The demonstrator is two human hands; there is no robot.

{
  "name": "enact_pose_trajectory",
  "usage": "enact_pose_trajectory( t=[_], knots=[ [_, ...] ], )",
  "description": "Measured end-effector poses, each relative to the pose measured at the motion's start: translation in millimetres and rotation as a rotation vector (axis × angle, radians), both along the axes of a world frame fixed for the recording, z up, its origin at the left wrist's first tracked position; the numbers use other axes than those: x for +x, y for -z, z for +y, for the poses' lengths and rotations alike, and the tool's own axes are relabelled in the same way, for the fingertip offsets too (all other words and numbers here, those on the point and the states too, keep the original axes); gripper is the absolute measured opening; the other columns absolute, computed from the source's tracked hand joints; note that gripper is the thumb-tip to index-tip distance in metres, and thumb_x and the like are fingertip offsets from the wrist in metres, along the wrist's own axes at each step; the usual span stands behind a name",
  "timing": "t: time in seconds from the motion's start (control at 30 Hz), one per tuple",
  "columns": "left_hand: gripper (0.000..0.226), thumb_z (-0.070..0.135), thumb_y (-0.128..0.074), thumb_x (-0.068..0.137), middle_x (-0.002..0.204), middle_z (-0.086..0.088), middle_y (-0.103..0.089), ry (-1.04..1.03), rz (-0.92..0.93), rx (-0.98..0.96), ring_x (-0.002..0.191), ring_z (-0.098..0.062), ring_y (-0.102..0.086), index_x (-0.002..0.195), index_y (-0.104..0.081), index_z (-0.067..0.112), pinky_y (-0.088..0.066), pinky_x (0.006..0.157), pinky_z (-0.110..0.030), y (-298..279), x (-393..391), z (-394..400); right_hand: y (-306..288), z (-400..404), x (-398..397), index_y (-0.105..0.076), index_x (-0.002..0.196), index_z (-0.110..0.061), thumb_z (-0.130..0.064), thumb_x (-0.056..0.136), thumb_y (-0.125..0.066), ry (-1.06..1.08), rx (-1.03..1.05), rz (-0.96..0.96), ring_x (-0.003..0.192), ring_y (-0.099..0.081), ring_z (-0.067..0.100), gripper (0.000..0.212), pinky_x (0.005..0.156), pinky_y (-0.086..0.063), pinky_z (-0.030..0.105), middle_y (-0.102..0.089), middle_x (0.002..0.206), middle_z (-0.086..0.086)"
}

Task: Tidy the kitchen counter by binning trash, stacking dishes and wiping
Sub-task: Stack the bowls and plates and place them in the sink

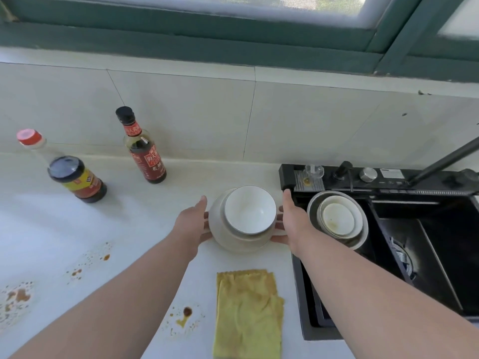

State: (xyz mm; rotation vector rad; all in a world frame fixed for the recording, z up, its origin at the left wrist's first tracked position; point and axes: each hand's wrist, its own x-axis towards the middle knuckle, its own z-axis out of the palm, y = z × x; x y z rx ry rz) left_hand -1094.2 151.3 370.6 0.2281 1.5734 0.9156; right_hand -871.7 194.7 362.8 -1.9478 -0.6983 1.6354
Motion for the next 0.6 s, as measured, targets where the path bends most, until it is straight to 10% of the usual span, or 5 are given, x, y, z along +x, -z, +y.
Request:
enact_pose_trajectory(
  t=[0.6],
  knots=[
    [0.039, 0.039, -0.074, 0.097, 0.111, -0.015, -0.082, 0.098, 0.115, 0.090, 0.109, -0.035, -0.078, 0.109, -0.080, 0.002, -0.063, 0.101, -0.049, 20, 72, -40, 11, -37, 45, -0.064, 0.096, -0.013, -0.055, 0.112, -0.032, 0.000, 0.231, -0.236, 0.083, -0.054, 0.024, 0.055, 0.084, -0.045, 0.039, -0.059, 0.087, 0.002]
  ],
)
